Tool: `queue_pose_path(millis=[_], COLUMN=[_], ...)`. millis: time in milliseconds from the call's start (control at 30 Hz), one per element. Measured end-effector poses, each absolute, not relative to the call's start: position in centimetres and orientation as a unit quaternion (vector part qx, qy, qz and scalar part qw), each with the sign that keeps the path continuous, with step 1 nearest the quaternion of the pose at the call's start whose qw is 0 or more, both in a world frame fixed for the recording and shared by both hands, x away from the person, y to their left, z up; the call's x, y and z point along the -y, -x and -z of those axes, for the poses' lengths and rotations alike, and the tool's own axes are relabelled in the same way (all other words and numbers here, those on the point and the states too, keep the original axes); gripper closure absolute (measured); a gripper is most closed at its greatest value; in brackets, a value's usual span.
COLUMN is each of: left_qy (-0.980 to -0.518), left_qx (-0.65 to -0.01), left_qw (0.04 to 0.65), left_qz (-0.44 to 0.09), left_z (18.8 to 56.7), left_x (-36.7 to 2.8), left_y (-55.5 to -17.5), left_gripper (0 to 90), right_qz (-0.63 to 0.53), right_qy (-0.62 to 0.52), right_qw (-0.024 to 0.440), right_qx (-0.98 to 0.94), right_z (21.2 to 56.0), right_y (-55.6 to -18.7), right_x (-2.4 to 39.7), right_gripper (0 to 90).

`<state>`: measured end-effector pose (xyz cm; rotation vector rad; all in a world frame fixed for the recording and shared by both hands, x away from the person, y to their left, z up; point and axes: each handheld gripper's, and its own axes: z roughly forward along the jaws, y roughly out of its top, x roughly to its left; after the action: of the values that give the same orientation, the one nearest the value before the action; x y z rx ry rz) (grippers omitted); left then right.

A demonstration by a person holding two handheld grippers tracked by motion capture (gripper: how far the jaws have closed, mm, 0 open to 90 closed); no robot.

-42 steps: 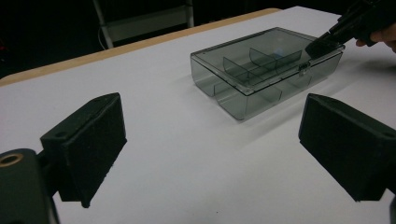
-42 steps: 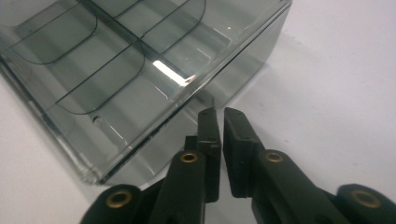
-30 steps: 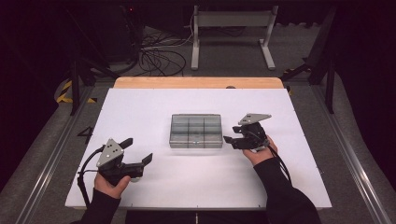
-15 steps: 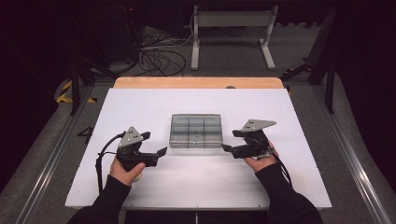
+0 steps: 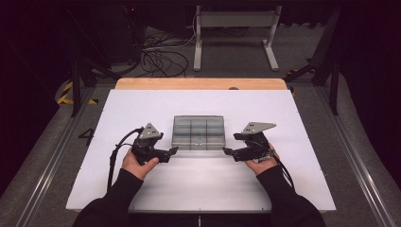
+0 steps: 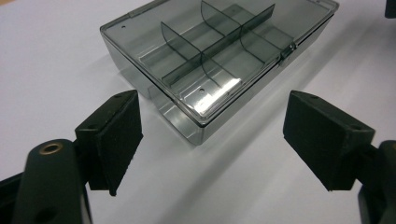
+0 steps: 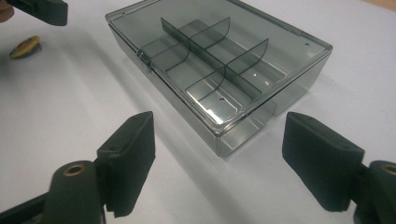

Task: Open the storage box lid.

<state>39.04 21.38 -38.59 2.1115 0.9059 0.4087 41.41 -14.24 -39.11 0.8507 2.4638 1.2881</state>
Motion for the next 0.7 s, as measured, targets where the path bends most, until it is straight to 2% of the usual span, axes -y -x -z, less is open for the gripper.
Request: queue_pose_path(millis=[333,433,700], left_qy=[-0.852,-0.859,-0.857], left_qx=[-0.356,-0.355,-0.363], left_qw=[0.355,0.336,0.337], left_qz=[-0.144,-0.15,-0.139], left_z=[40.1,40.6,41.2], left_x=[-20.4,-20.0,-19.6], left_y=[-40.6,-40.7,-41.1], left_gripper=[23.4,25.2,32.3], right_qz=[-0.429,-0.426,-0.412], right_qy=[-0.294,-0.298,-0.302], right_qw=[0.114,0.115,0.119], right_qx=[-0.847,-0.846,-0.851], right_z=[39.7,39.8,40.1], right_y=[-41.7,-41.8,-42.0], right_x=[13.5,13.4,13.3], right_gripper=[27.9,30.6,42.7])
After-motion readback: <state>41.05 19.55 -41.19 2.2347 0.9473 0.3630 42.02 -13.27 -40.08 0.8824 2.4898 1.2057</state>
